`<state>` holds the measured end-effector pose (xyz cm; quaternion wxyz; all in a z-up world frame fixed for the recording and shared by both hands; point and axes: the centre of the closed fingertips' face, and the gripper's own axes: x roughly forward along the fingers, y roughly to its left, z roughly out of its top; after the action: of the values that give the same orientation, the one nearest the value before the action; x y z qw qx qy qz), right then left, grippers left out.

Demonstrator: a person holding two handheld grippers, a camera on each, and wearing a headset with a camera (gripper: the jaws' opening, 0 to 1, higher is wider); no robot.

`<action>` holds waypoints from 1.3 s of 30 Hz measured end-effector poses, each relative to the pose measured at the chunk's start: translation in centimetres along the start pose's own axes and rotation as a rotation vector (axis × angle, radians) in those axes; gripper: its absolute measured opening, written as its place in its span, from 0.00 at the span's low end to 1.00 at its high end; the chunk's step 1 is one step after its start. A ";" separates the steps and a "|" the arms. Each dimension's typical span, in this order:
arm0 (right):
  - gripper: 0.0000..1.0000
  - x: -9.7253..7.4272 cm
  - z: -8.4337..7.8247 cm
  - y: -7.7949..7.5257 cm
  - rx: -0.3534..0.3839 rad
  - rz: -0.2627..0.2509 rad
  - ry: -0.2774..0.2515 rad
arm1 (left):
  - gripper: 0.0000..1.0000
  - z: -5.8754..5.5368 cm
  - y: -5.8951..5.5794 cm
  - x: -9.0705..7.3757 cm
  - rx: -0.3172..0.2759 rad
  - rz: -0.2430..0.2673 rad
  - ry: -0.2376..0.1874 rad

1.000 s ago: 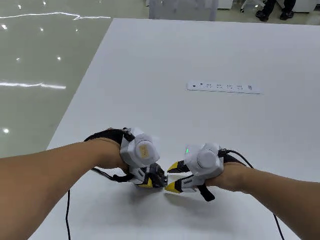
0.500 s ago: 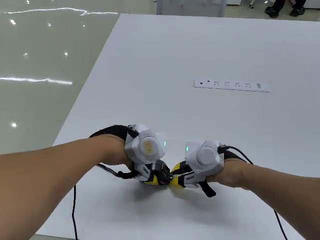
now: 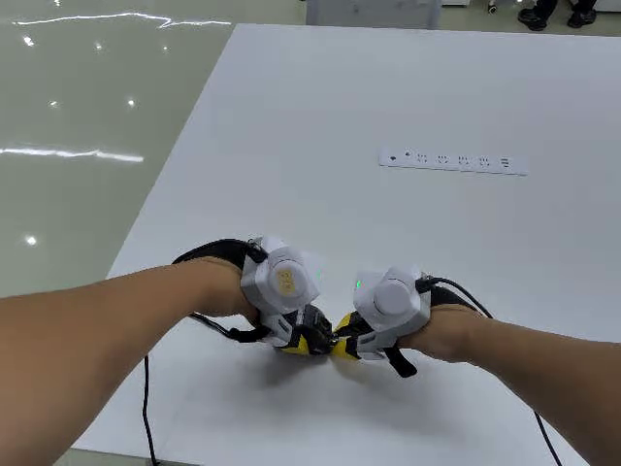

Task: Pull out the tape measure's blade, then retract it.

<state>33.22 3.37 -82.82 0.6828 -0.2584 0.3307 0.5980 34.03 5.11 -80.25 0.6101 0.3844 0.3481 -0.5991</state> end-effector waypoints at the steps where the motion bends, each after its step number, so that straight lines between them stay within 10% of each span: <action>1: 0.10 0.0 0.0 0.0 -0.002 0.000 0.000 | 0.35 0.0 0.0 0.0 0.000 0.000 0.000; 39: 0.14 0.1 -0.2 -0.4 -0.037 -0.005 0.042 | 0.34 0.2 0.3 -0.1 -0.028 0.007 -0.046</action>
<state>33.56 3.25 -83.08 0.6725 -0.2844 0.3331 0.5966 34.29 4.96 -80.09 0.6253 0.3631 0.3412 -0.6006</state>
